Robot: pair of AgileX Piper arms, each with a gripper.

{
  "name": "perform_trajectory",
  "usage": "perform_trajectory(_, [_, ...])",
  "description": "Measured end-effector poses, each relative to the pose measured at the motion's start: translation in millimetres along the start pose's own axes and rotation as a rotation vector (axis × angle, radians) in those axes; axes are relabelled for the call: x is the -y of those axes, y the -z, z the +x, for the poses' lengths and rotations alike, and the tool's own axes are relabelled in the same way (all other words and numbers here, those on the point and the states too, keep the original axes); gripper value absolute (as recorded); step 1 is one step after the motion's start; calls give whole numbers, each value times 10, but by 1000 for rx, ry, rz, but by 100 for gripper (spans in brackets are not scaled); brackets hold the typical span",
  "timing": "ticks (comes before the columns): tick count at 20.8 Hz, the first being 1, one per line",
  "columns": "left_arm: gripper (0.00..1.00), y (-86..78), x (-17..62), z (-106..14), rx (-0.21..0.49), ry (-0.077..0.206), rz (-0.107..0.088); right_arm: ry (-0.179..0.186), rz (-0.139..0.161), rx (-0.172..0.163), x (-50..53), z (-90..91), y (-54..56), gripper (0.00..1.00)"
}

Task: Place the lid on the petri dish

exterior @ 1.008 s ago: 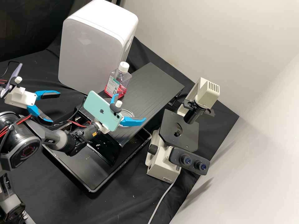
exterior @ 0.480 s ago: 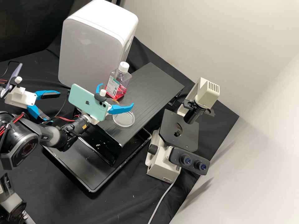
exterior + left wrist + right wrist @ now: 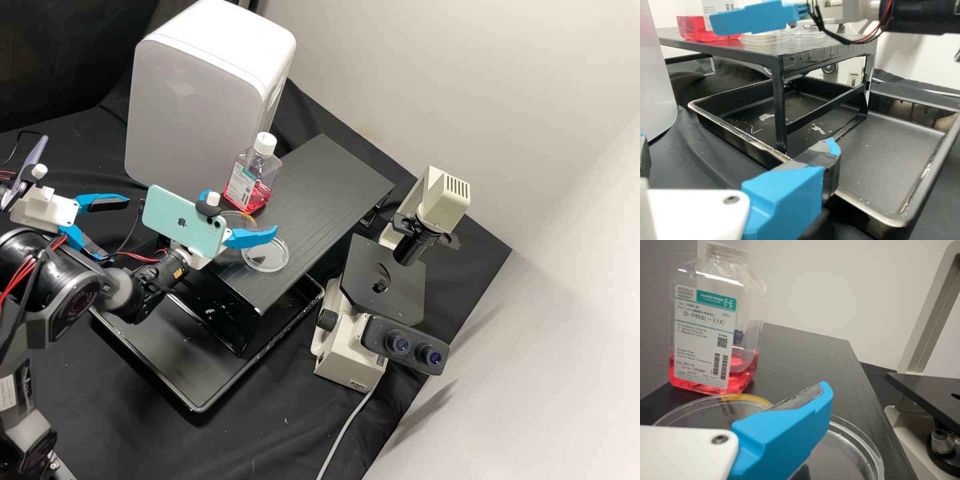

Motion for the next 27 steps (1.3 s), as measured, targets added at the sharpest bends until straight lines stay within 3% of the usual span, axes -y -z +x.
perform_trajectory(6, [100, 0, 0, 0, 0, 0, 0, -2, -8, 28, 44, 90, -55, 100])
perform_trajectory(18, [100, 0, 0, 0, 0, 0, 0, -3, -12, 28, 45, 102, -56, 100])
perform_trajectory(27, [100, 0, 0, 0, 0, 0, 0, -1, -12, 29, 4, -23, -32, 100])
